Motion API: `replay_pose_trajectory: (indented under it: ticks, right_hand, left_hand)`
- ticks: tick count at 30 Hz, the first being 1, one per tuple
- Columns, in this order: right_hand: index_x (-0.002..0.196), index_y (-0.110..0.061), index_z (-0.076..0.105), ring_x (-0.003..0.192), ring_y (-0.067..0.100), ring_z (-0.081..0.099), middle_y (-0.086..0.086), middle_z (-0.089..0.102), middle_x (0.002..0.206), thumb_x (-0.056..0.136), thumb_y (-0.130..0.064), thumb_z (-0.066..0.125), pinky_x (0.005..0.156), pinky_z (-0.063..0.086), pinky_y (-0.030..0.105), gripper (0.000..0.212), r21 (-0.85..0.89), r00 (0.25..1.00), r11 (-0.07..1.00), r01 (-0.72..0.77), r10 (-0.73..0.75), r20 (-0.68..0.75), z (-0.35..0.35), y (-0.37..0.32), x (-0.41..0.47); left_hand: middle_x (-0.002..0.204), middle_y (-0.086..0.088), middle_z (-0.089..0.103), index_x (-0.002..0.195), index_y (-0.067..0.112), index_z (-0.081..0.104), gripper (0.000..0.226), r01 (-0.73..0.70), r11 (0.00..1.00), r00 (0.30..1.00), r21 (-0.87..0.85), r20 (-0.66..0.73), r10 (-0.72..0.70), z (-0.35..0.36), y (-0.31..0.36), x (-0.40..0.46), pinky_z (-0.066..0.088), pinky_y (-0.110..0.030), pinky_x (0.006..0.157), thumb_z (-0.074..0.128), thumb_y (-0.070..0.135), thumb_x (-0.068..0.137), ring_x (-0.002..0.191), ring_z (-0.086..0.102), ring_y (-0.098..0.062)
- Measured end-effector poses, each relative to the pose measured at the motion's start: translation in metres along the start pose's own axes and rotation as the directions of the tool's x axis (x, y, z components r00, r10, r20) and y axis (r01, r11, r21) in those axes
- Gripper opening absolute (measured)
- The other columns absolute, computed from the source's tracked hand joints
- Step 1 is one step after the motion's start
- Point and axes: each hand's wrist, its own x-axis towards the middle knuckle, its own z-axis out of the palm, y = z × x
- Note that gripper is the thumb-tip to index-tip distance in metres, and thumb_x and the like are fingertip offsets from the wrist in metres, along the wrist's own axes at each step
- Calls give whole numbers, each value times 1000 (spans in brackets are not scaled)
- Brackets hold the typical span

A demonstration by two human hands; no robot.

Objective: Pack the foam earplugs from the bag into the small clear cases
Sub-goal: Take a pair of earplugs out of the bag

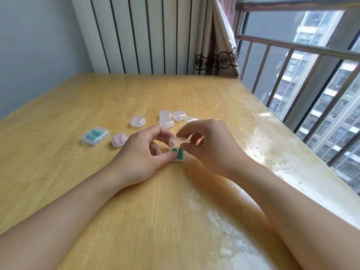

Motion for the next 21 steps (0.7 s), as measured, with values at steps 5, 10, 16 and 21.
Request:
replay_pose_trajectory:
  ticks: [5,10,16,21]
  right_hand:
    - [100,-20,81,73,6,69,-6,75,89,81,-14,81,76,58,31,20,-58,990,993,106,-100,96,-3,-2,-2]
    - [104,-21,81,85,9,68,-7,75,103,80,-17,81,76,58,34,24,-55,970,988,147,-133,204,-10,0,-4]
    - [106,-25,80,83,7,65,-9,70,100,78,-12,78,74,57,30,31,-95,964,981,167,-143,225,-14,1,-6]
    - [107,-25,81,74,6,56,-13,64,88,82,-17,78,70,44,18,26,-168,962,970,175,-133,238,-13,-2,-7]
  left_hand:
    - [69,28,65,91,33,73,21,16,1000,999,5,31,-16,-4,5,-3,39,-5,56,85,35,74,64,56,1]
    - [72,42,60,97,35,73,36,-19,997,994,72,112,11,-10,9,-6,37,-4,53,91,25,67,51,52,12]
    - [71,42,61,97,24,76,26,-91,987,993,133,82,81,-12,9,-7,37,-2,53,87,18,74,45,50,15]
    - [77,23,69,94,26,78,24,-205,941,978,271,86,189,-12,8,-6,42,-10,62,88,30,73,65,61,11]
